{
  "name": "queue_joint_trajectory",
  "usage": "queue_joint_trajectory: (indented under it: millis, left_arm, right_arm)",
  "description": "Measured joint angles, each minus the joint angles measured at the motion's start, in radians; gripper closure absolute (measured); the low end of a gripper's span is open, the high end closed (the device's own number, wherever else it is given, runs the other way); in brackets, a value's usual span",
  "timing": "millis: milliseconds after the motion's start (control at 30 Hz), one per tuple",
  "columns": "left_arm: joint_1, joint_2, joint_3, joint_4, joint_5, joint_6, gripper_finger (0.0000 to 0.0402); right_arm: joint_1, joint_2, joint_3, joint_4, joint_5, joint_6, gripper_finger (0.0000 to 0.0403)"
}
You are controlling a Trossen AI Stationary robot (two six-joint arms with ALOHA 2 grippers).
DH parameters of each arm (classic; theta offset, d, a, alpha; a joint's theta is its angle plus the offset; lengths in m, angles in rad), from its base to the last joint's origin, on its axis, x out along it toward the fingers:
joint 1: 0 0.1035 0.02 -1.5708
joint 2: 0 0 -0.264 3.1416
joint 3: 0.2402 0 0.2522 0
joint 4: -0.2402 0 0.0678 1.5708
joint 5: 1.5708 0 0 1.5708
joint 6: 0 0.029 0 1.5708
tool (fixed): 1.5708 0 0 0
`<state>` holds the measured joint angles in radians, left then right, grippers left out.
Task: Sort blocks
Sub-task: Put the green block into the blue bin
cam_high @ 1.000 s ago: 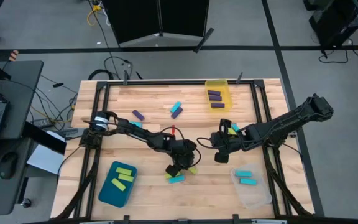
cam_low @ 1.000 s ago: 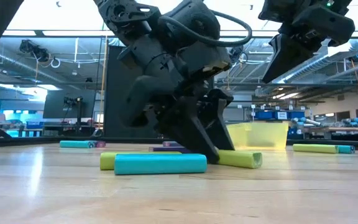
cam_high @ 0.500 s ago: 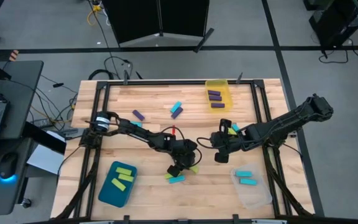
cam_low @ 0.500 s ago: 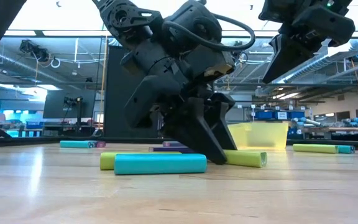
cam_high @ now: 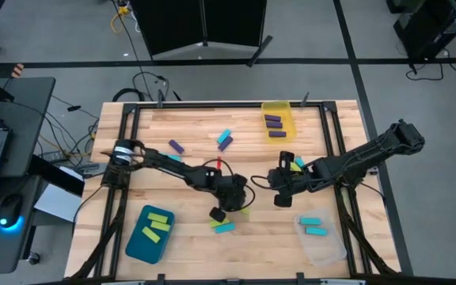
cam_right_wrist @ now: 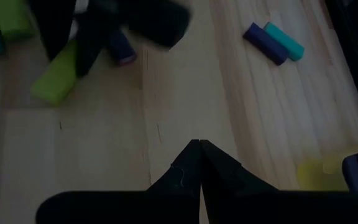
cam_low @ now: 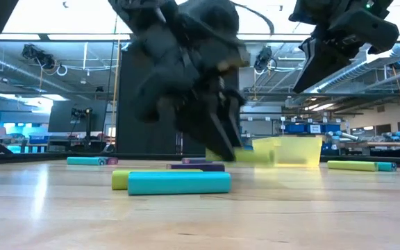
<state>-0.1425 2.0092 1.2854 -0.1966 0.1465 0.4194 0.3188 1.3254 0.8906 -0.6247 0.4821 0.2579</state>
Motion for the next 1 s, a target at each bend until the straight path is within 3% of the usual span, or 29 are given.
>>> queue_joint_trajectory:
  millis: [233,400,733,1000]
  left_arm:
    - [-0.010,-0.148,0.001,-0.196,0.001,-0.005,0.0293]
    - [-0.036,-0.258,-0.018,-0.243,0.001,-0.059,0.0293]
    - [-0.095,-0.485,-0.242,-0.270,-0.086,-0.213,0.0293]
    - [-0.250,-0.700,-0.310,-0.479,-0.148,-0.402,0.0293]
  right_arm:
    - [-0.046,0.000,0.000,0.006,-0.002,-0.031,0.0390]
    - [-0.071,0.000,0.000,0.070,-0.006,-0.076,0.0390]
    - [-0.110,0.000,0.000,0.280,-0.020,-0.173,0.0390]
    - [-0.138,0.000,-0.001,0.329,-0.043,-0.202,0.0390]
